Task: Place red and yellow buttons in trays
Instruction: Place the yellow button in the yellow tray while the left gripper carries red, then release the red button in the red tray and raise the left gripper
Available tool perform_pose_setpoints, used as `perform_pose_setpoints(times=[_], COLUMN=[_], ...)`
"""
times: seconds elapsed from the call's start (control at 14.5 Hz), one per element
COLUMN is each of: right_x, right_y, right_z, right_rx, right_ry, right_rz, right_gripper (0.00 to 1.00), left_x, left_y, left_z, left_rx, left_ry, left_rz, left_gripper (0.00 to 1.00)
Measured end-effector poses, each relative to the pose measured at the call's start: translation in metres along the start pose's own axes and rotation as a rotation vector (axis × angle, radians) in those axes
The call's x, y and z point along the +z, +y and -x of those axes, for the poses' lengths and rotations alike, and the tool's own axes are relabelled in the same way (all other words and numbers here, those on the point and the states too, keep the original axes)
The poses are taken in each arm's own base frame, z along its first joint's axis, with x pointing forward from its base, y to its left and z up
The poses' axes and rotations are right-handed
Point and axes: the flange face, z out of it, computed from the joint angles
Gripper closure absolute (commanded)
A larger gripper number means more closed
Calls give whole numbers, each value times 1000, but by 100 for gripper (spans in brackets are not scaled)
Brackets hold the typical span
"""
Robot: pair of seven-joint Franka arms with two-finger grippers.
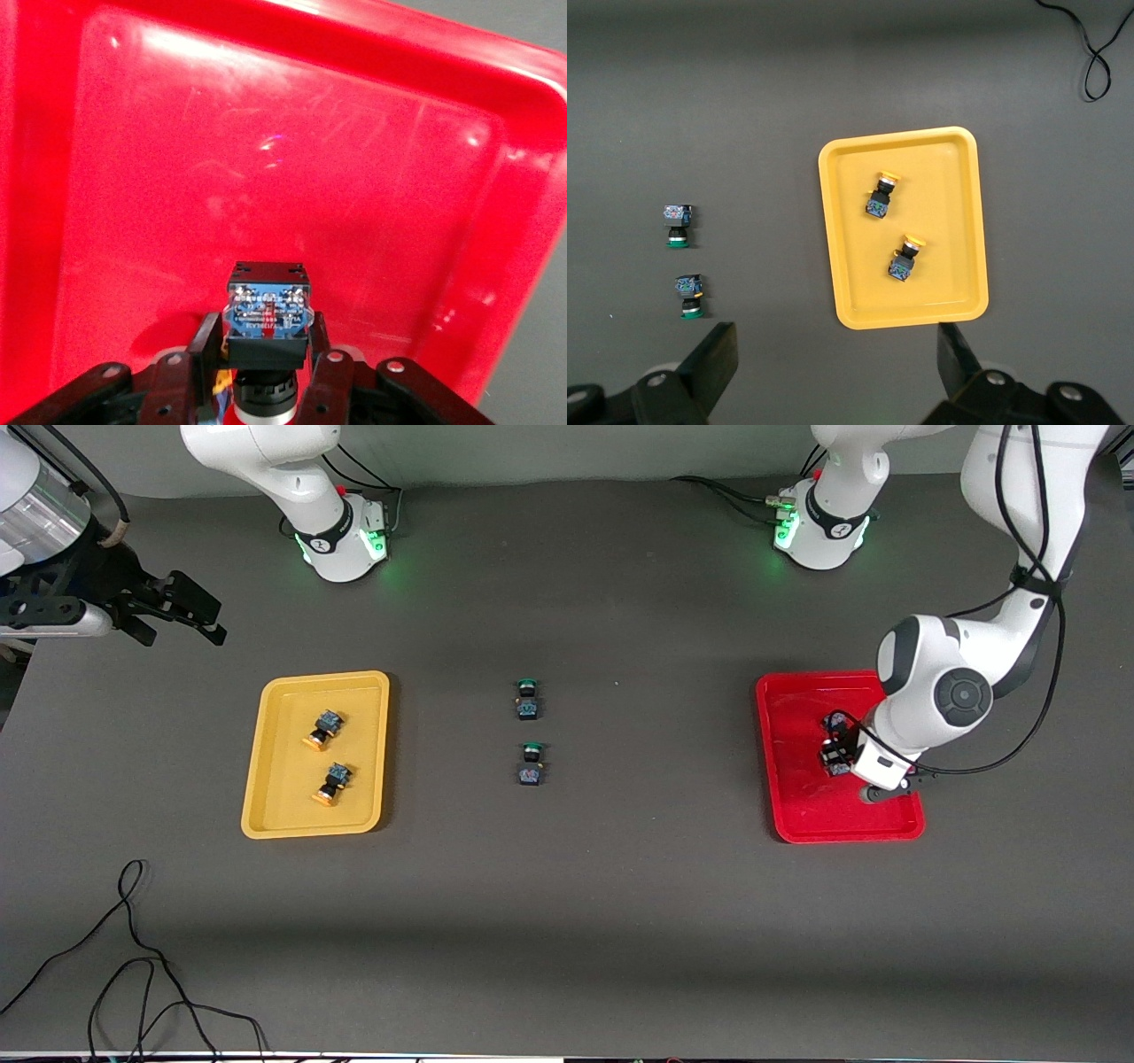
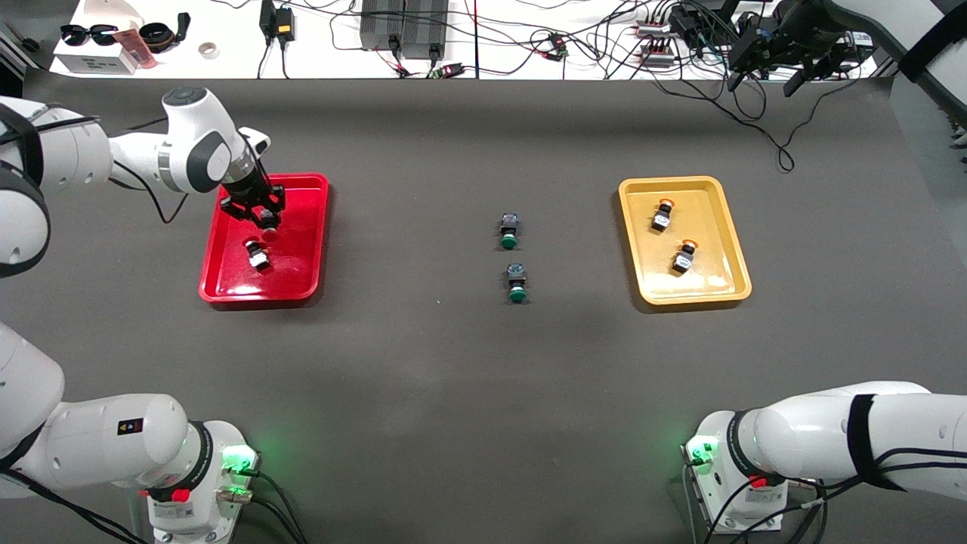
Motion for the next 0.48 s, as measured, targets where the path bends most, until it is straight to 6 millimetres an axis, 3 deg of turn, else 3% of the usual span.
perform_pose_setpoints(times=[0.07, 0.28, 0.41, 0.48], right_x=[0, 4, 6, 6], right_y=[4, 11, 11, 11], right_z=[-1, -5, -6, -6], right_rx=[5, 13, 12, 12], right_ry=[-1, -7, -7, -6], right_rz=[-1, -2, -1, -2], right_gripper=[0, 0, 0, 0], left_x=[5, -1, -23, -45], left_y=[1, 6, 7, 8], left_z=[-1, -7, -9, -8], left_rx=[2, 6, 9, 11], left_ry=[-2, 10, 2, -3], left_rz=[3, 10, -6, -22], left_gripper=[0, 0, 0, 0])
